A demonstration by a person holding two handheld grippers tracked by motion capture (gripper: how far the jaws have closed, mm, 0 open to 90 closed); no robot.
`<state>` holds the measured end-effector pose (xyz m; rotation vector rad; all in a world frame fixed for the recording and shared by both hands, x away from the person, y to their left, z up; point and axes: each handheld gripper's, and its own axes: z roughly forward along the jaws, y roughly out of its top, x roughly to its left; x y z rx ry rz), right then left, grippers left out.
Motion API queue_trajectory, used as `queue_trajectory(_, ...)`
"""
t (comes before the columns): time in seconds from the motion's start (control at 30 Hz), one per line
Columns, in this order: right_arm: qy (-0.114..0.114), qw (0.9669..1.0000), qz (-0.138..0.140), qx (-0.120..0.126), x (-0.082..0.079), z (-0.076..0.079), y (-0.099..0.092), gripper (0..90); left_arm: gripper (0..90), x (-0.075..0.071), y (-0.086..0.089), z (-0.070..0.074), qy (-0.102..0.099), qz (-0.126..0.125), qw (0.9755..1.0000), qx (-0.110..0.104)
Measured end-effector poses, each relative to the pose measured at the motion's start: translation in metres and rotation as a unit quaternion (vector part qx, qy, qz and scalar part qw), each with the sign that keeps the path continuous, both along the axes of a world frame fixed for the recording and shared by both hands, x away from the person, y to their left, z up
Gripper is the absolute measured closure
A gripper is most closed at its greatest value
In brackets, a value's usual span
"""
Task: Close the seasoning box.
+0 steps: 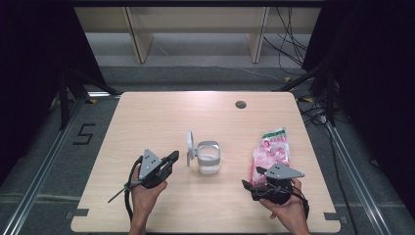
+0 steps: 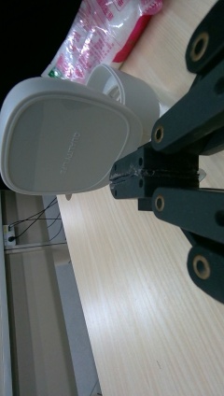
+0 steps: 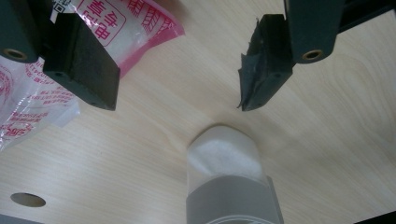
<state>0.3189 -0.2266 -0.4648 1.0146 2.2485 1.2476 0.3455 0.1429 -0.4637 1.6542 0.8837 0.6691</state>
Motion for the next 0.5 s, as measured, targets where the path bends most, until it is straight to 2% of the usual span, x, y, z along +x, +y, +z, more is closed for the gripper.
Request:
queue_trajectory(0.13,0.018,0.9998,-0.010,0.007,-0.004,0.000,0.001,30.0,89.0,0.002,-0.004,0.001,-0.002,-0.002,1.0000,0.002)
queue_trajectory(0.2,0.002,1.0000,0.000,0.001,-0.002,0.000,0.000,30.0,89.0,0.003,-0.005,0.002,-0.003,-0.003,1.0000,0.003)
queue_trajectory(0.27,-0.001,1.0000,0.006,0.003,-0.001,0.000,-0.001,30.0,89.0,0.004,-0.007,0.003,-0.004,-0.004,1.0000,0.000)
queue_trajectory(0.3,0.009,1.0000,0.002,0.001,-0.003,0.000,-0.001,30.0,89.0,0.004,-0.007,0.004,-0.005,-0.005,1.0000,0.003)
queue_trajectory(0.37,-0.002,1.0000,0.001,-0.001,-0.003,0.001,-0.001,30.1,89.0,0.005,-0.009,0.005,-0.007,-0.007,0.9999,0.005)
queue_trajectory(0.43,0.009,0.9999,-0.005,0.003,-0.005,0.001,-0.002,30.1,88.9,0.005,-0.010,0.006,-0.009,-0.008,0.9999,0.002)
queue_trajectory(0.5,0.006,0.9999,-0.008,0.006,-0.005,0.001,-0.002,30.1,89.0,0.005,-0.013,0.007,-0.011,-0.011,0.9999,0.004)
